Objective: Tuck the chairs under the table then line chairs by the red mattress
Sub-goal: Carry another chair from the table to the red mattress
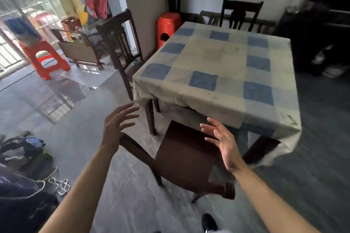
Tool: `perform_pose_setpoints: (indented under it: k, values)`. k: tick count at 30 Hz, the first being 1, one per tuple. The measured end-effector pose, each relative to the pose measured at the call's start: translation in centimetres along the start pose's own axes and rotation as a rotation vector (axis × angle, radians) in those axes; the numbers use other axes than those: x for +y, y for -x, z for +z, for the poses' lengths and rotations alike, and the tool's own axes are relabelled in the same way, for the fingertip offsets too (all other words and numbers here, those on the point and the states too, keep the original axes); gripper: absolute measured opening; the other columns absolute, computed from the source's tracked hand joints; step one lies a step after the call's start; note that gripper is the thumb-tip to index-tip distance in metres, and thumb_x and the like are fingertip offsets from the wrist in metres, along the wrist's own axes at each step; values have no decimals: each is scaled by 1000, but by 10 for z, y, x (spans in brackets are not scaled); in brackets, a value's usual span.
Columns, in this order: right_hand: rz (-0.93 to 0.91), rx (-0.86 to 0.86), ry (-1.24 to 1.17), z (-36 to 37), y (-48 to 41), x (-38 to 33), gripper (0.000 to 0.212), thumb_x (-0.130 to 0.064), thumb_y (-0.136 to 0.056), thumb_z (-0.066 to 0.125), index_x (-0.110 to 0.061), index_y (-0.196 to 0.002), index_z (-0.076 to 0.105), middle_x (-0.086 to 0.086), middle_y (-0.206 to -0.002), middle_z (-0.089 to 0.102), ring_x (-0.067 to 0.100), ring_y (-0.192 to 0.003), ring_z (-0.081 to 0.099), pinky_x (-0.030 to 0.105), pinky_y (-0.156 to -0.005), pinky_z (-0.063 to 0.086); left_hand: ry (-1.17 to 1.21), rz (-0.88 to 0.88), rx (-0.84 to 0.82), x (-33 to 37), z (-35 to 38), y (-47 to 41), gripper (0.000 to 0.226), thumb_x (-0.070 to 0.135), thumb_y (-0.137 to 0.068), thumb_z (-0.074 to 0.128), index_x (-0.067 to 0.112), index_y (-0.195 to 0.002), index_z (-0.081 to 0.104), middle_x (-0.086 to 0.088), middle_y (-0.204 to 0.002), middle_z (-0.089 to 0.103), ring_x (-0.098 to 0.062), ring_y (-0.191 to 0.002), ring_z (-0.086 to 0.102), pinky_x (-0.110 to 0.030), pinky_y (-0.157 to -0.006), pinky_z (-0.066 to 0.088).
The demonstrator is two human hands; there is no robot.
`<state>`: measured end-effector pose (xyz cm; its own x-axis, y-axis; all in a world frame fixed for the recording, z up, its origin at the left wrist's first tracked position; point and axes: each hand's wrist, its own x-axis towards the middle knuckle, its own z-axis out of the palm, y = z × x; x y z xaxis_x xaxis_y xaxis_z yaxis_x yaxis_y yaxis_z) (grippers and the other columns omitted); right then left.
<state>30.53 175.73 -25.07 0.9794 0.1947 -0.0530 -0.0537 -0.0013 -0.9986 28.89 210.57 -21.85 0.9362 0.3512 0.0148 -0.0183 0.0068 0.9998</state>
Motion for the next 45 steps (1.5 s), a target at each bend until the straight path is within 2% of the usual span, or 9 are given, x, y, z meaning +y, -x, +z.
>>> perform_pose_setpoints:
  k: [10,15,22,26,30,35,40,43,45]
  values:
    - [129,191,209,-37,76,24,35,-24,-104,43,-19,-131,64,-1,-125,74,21,-128,59,55,-112,39,-62,-19,-266,-54,-41,-18,35,31,-89,55,15,-112,76,-3,-109,80,-30,-103,73,-39,-92,51]
    - [197,283,68,-14,106,66,40,-24,-98,45,-3,-118,72,9,-120,76,31,-125,64,49,-113,40,-82,-85,-320,-88,-55,-29,28,36,-81,66,23,-99,82,-6,-107,80,-27,-107,73,-41,-93,50]
    - [120,465,-191,13,96,76,45,-18,-98,39,14,-103,71,24,-123,71,32,-124,64,43,-113,35,132,-295,-266,-127,-54,-35,25,15,-83,56,6,-78,79,-26,-109,75,-30,-110,71,-34,-97,50]
    - [99,553,-233,18,90,77,43,-16,-97,44,7,-67,64,26,-76,69,30,-77,69,42,-86,48,175,-299,-208,-124,-49,-39,22,10,-75,57,9,-54,65,-8,-64,64,-25,-78,68,-40,-90,46]
    - [60,589,-245,11,82,69,40,-15,-92,40,-3,-55,52,18,-61,56,22,-62,59,42,-76,42,213,-303,-175,-114,-35,-39,22,12,-72,55,11,-50,60,-5,-59,56,-22,-69,57,-40,-82,41]
    - [14,680,-266,-26,83,32,38,-23,-84,42,-12,-49,52,13,-57,56,27,-62,55,36,-70,43,238,-273,-257,-84,12,-53,21,23,-71,59,13,-53,62,-4,-60,57,-24,-69,52,-39,-76,39]
    - [-76,866,-298,-74,130,8,41,-9,-88,29,-8,-52,47,15,-57,52,24,-56,54,27,-57,44,326,-321,-319,-66,98,-51,14,26,-64,64,18,-52,62,-3,-56,57,-21,-57,52,-37,-64,42]
    - [-68,1002,-300,-110,174,-1,38,-6,-89,26,-4,-56,44,16,-55,52,24,-56,51,34,-63,41,289,-353,-408,-58,162,-30,13,29,-58,65,18,-50,63,-2,-56,58,-16,-52,53,-28,-54,44]
    - [-70,1087,-320,-137,204,-3,40,-7,-90,27,-2,-54,44,15,-54,52,23,-55,51,34,-64,42,272,-366,-470,-51,207,-12,14,30,-55,65,18,-49,63,-3,-55,58,-16,-51,53,-32,-56,41]
